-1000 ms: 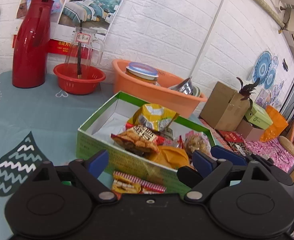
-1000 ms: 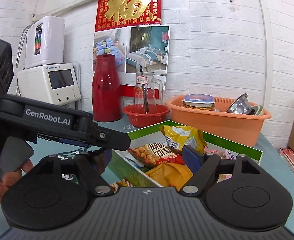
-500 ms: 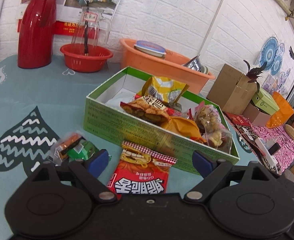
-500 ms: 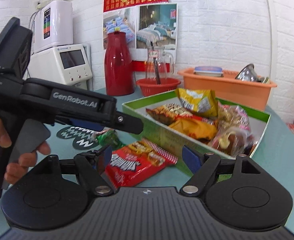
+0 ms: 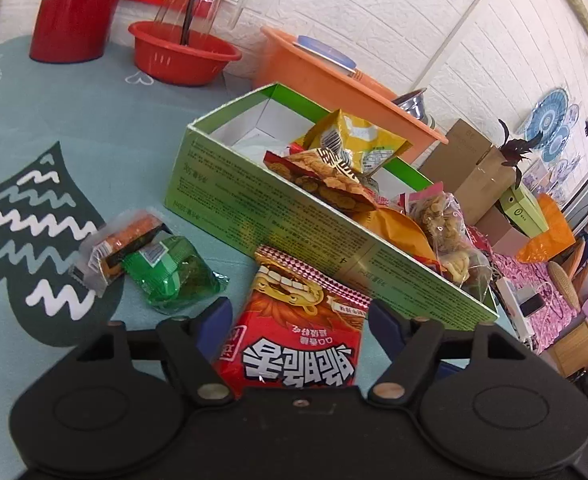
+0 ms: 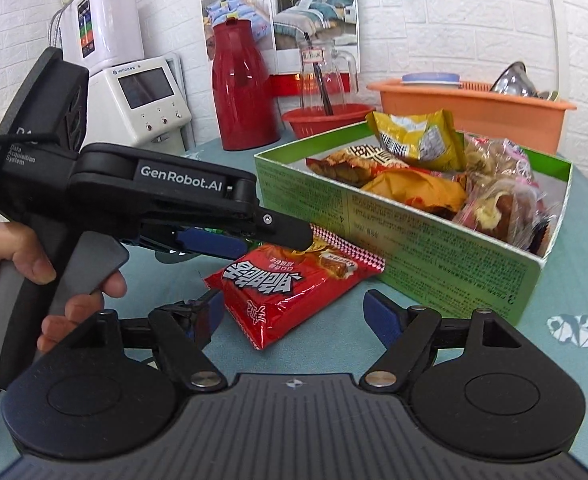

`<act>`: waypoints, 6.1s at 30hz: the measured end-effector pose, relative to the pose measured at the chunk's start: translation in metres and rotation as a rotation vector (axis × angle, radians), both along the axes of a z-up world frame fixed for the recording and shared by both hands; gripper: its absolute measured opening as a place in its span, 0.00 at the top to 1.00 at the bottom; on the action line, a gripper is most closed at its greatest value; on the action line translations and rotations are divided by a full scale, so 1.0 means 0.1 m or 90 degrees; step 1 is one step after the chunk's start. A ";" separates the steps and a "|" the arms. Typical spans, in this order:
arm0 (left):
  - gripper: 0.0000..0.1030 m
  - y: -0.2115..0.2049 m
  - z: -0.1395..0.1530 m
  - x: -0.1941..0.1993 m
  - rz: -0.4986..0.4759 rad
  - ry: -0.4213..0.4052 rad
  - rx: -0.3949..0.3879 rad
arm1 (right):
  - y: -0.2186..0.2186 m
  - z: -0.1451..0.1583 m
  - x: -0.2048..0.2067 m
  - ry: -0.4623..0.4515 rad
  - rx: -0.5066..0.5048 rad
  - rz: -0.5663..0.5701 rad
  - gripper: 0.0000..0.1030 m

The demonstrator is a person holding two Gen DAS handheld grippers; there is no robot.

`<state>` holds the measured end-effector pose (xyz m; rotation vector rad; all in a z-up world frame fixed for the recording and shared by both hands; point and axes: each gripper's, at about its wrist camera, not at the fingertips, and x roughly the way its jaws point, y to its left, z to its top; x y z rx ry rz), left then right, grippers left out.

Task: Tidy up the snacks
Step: 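Grasp the red-and-white snack packet with the left gripper, then carry the red-and-white packet into the green box and release it, then grasp the orange stick snack with the left gripper while the right grasps the green packet, then drop the orange stick into the box with the left while the right drops the green packet in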

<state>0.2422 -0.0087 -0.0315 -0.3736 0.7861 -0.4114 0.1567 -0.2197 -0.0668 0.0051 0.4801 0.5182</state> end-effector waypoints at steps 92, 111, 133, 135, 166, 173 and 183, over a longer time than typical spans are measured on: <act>0.00 0.64 0.32 -0.25 0.206 -0.111 0.049 | -0.30 0.55 -0.10 -0.141 0.020 -0.010 0.00; 0.67 0.40 -0.09 0.07 0.075 -0.044 0.037 | -0.27 0.36 -0.22 -0.091 -0.008 -0.005 0.00; 0.28 -0.21 0.04 -0.67 -0.010 -0.036 0.111 | 0.07 -0.08 -0.34 -0.002 -0.104 0.097 0.00; 0.23 -0.19 0.07 -0.72 -0.011 -0.035 0.105 | 0.10 -0.09 -0.31 0.000 -0.105 0.101 0.00; 0.30 -0.18 -0.08 -0.52 -0.021 -0.029 0.121 | 0.02 -0.07 -0.37 -0.018 -0.158 0.089 0.41; 0.30 -0.16 0.38 -0.51 -0.027 -0.080 0.041 | -0.14 0.16 -0.42 -0.057 -0.111 0.077 0.42; 0.31 -0.21 0.86 -0.06 0.038 -0.193 0.037 | -0.53 0.63 -0.08 -0.166 -0.034 -0.047 0.41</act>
